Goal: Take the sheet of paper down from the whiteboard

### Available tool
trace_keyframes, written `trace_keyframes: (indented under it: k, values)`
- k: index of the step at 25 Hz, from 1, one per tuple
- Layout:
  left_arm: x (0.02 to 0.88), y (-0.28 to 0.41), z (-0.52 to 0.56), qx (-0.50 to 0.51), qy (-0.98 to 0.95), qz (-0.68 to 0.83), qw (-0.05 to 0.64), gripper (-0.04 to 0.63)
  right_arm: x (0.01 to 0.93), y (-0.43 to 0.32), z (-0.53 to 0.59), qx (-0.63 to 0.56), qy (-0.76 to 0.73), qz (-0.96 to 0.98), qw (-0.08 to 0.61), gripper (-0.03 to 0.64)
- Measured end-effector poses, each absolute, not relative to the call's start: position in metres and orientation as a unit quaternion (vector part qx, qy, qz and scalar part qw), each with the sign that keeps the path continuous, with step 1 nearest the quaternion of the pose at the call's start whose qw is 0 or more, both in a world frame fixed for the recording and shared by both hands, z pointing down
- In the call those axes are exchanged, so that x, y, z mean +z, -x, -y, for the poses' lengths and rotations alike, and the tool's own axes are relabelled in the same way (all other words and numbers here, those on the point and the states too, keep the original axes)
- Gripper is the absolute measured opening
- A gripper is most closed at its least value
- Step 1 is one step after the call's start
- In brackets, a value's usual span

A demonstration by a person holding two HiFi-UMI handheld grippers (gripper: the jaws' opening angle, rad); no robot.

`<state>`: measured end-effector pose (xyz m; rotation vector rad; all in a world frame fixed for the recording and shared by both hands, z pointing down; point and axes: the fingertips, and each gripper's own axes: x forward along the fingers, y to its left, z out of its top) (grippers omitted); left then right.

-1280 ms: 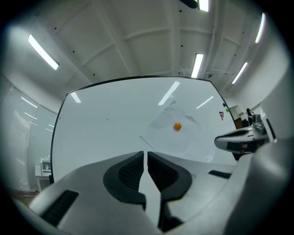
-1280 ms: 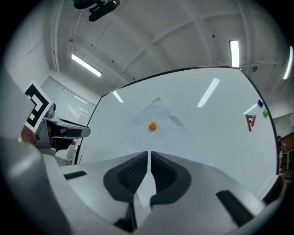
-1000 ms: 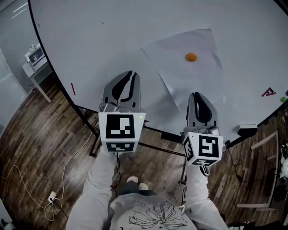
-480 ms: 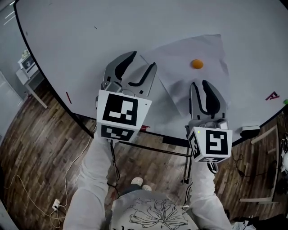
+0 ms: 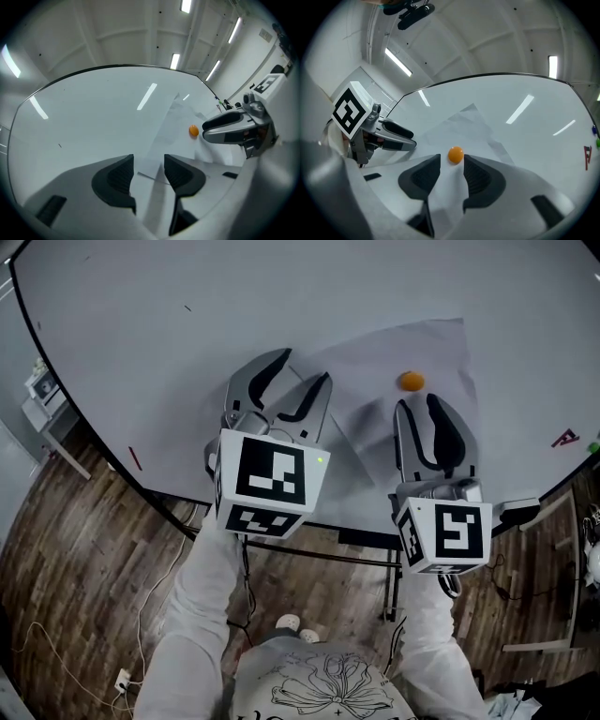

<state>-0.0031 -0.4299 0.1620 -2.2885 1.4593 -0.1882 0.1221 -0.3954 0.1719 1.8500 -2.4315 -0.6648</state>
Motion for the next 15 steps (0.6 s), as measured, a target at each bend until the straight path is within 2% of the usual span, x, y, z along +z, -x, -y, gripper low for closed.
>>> trace_keyframes:
  k: [12, 15]
  values:
    - [0.1659, -0.0023, 0.4316, -0.072, 0.814, -0.535, 0.216, 0.187, 0.1704, -0.1172, 0.4011, -0.216, -0.588, 0.779, 0.012, 0.143]
    - [0.1631, 0.0027, 0.4333, -0.064, 0.803, -0.554, 0.211, 0.145, 0.1669, -0.1127, 0.4023, -0.229, -0.585, 0.777, 0.019, 0.150]
